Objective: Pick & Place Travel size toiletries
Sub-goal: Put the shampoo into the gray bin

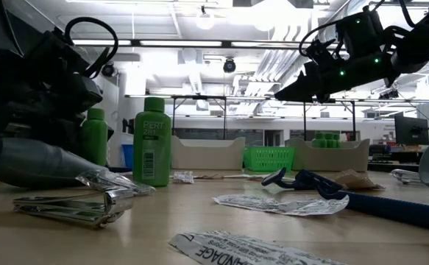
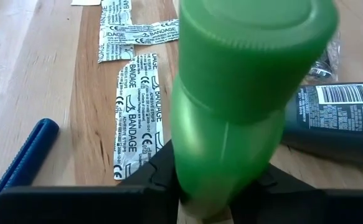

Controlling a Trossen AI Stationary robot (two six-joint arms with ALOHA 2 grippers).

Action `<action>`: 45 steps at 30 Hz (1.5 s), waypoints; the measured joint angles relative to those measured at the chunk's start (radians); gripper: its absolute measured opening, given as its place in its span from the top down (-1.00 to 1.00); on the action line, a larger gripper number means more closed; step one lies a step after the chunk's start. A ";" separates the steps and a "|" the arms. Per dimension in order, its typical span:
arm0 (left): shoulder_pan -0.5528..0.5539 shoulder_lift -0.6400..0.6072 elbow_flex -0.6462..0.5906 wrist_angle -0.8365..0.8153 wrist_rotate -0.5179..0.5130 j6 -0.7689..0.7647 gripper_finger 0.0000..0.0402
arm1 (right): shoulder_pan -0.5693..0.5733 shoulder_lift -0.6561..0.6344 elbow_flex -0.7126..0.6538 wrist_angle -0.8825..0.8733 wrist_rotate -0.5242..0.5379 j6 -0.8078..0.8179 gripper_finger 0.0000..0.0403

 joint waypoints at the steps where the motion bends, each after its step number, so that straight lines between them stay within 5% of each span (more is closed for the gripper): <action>1: 0.000 0.000 0.000 0.000 0.000 0.000 0.58 | 0.000 0.000 0.000 0.000 0.000 0.001 0.30; 7: 0.000 0.000 0.000 0.000 -0.009 -0.001 0.58 | 0.000 0.000 0.000 -0.005 0.001 0.004 0.30; 14: 0.000 -0.010 0.004 0.043 -0.135 -0.002 0.57 | 0.000 0.000 0.000 -0.002 -0.003 0.008 0.30; 24: 0.000 -0.010 0.104 0.029 -0.283 -0.043 0.57 | 0.001 0.000 0.000 0.001 -0.179 0.032 0.30; 32: 0.000 -0.010 0.211 -0.095 -0.294 0.040 0.57 | 0.042 0.012 0.000 0.002 -0.180 0.012 0.30; 45: 0.006 -0.010 0.438 -0.288 -0.474 0.197 0.57 | 0.097 0.056 0.000 0.089 -0.182 -0.087 0.30</action>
